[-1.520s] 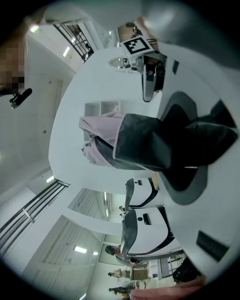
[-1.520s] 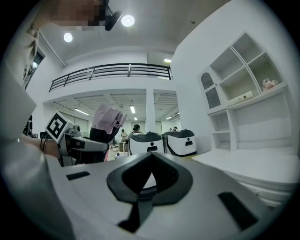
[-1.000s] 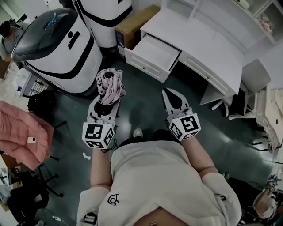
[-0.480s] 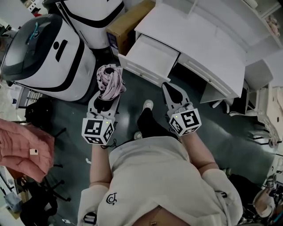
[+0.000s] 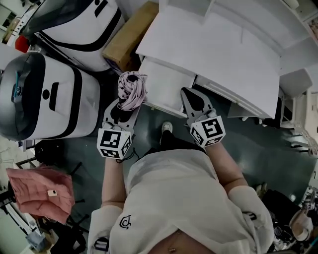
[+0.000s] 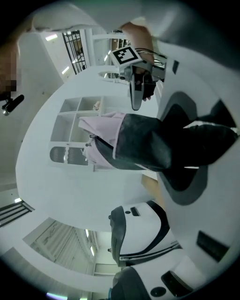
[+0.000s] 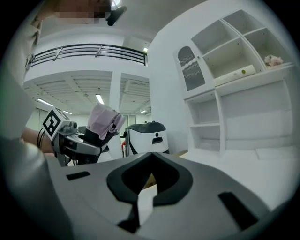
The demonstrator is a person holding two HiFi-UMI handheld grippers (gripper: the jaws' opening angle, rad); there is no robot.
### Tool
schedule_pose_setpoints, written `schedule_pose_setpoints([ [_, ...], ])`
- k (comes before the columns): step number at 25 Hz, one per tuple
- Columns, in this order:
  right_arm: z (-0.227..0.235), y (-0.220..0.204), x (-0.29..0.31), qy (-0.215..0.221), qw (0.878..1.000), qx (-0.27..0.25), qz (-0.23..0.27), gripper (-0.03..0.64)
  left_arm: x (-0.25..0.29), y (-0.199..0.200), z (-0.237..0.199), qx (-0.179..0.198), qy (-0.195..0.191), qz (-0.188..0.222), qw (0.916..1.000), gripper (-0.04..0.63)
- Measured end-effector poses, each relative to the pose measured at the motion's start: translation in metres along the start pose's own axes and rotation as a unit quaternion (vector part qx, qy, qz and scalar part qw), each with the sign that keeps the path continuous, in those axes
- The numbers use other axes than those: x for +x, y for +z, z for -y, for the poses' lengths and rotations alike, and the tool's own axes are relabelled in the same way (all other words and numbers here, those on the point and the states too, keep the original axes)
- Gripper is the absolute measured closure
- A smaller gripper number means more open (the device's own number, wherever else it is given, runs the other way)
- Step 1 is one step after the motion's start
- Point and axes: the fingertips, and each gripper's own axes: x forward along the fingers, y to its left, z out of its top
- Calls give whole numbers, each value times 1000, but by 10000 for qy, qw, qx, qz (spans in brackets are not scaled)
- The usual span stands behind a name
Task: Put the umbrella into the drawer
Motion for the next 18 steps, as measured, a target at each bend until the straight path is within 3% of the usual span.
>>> schedule_pose_setpoints([
  [5, 45, -6, 29, -266, 9996, 62, -40, 611, 71, -3, -3, 155, -494, -259, 9983, 373],
  [9, 71, -14, 36, -589, 9980, 165, -130, 612, 117, -17, 0, 316, -1003, -655, 9923, 373],
  [15, 96, -25, 39, -1152, 9917, 541, -186, 611, 171, -38, 7, 502, -1782, -1229, 9750, 373],
  [18, 108, -31, 33, -1646, 9838, 688, -193, 611, 195, -53, 14, 707, -2314, -1541, 9580, 373],
])
